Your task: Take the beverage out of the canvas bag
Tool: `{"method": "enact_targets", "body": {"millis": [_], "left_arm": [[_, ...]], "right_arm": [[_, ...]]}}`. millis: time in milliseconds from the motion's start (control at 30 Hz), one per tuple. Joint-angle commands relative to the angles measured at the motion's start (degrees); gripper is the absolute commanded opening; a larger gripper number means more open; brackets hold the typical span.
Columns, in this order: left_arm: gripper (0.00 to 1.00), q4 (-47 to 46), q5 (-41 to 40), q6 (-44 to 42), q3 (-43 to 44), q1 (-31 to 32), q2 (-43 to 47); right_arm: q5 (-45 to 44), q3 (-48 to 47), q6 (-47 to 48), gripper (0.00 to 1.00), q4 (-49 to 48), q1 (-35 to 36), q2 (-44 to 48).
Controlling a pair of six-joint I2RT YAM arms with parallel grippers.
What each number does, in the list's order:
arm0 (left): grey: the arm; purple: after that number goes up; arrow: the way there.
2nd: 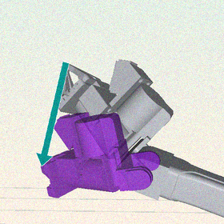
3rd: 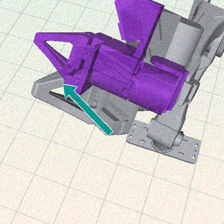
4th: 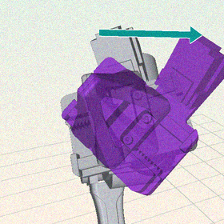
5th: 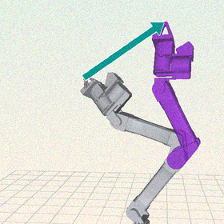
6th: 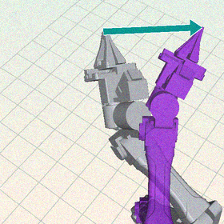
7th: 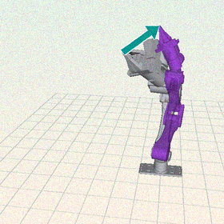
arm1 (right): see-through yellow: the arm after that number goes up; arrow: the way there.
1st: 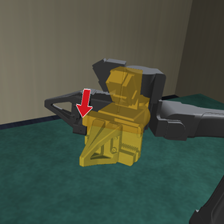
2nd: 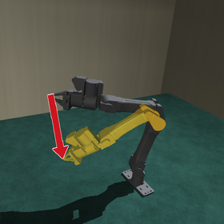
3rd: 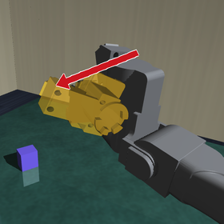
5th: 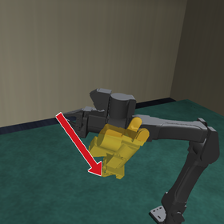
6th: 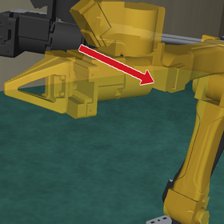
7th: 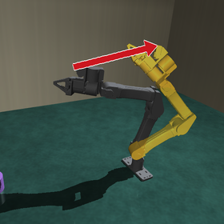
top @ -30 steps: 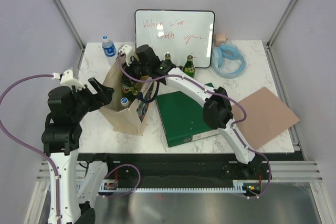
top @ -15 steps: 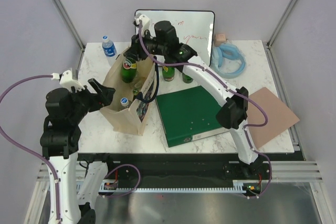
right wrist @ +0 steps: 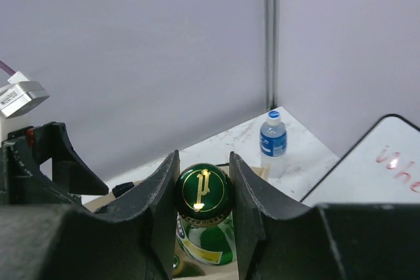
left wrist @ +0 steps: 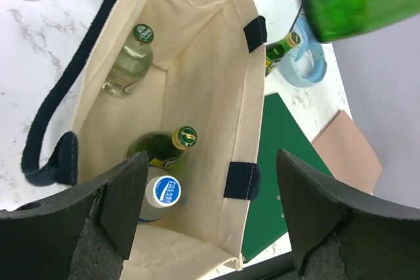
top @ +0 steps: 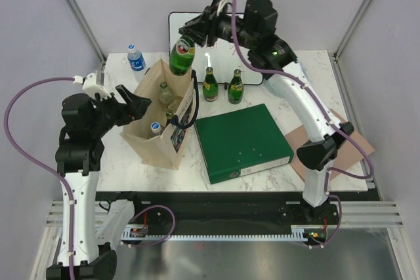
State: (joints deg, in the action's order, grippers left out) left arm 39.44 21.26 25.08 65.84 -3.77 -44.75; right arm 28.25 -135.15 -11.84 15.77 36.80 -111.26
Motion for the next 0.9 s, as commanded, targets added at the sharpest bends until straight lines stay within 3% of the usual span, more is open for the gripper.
{"method": "enact_targets", "body": {"millis": [0, 200, 400, 600, 867], "left_arm": [[0.84, -4.81, 5.02, 1.99, 1.22, 0.08, -1.91], [0.82, -5.87, 6.43, 1.9, 2.35, 1.57, -5.16], [0.82, -5.87, 1.07, 1.46, 2.89, 8.42, -7.1], [0.82, -5.87, -2.18, 1.72, 2.19, 12.21, -7.72], [0.82, -5.6, -3.24, 2.52, 0.87, 13.17, -7.54]], "right_arm": [[1.19, 3.74, 0.49, 0.0, -7.07, -4.36, 10.62], [3.3, 14.02, 5.32, 0.0, -3.47, -12.88, 18.44], [4.45, 34.21, 9.89, 0.0, -1.36, -23.07, 27.22], [3.57, 48.02, 15.79, 0.0, -2.76, -31.69, 31.36], [4.8, 58.15, 20.53, 0.0, -7.5, -41.8, 32.25]]}}
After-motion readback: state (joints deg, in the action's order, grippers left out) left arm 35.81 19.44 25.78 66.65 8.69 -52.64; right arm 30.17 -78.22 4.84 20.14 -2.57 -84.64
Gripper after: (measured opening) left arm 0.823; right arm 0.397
